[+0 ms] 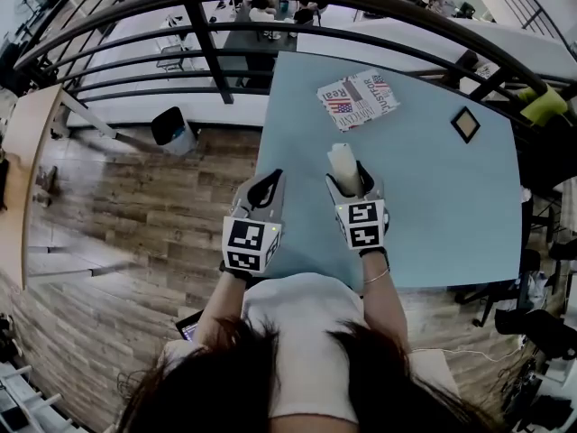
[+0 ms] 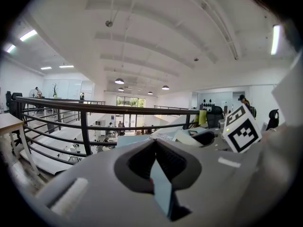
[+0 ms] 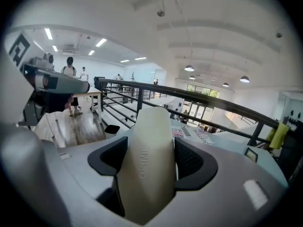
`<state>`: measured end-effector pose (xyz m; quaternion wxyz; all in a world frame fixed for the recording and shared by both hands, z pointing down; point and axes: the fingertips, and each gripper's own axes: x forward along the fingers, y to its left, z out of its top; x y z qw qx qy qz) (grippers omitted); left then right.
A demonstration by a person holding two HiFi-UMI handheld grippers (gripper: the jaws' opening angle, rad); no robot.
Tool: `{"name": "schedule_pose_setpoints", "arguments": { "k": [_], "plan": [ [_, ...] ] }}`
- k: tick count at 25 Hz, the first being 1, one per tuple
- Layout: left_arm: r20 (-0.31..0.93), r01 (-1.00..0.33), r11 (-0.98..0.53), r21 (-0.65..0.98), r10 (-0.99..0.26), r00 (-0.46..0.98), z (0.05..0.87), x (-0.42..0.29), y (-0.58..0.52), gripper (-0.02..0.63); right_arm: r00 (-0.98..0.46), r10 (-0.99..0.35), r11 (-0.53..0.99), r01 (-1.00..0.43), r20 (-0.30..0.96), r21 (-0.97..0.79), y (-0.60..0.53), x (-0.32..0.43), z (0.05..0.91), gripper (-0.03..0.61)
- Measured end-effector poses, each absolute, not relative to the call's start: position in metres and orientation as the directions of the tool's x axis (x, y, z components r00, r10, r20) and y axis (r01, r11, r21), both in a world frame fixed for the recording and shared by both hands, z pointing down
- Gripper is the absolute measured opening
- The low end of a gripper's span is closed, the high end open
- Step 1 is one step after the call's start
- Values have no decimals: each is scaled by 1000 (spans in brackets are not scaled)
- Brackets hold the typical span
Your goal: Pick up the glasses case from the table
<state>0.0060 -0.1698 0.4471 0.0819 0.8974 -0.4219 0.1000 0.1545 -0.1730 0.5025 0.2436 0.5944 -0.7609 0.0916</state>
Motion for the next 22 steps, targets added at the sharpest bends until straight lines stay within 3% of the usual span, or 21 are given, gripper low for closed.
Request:
{"name": "schedule_pose_setpoints", "arguments": {
  "k": [22],
  "plan": [
    [208, -774, -632, 29, -754, 623, 425, 10, -159, 58, -177, -976, 203, -950, 125, 236, -139, 174, 378, 310]
  ]
}}
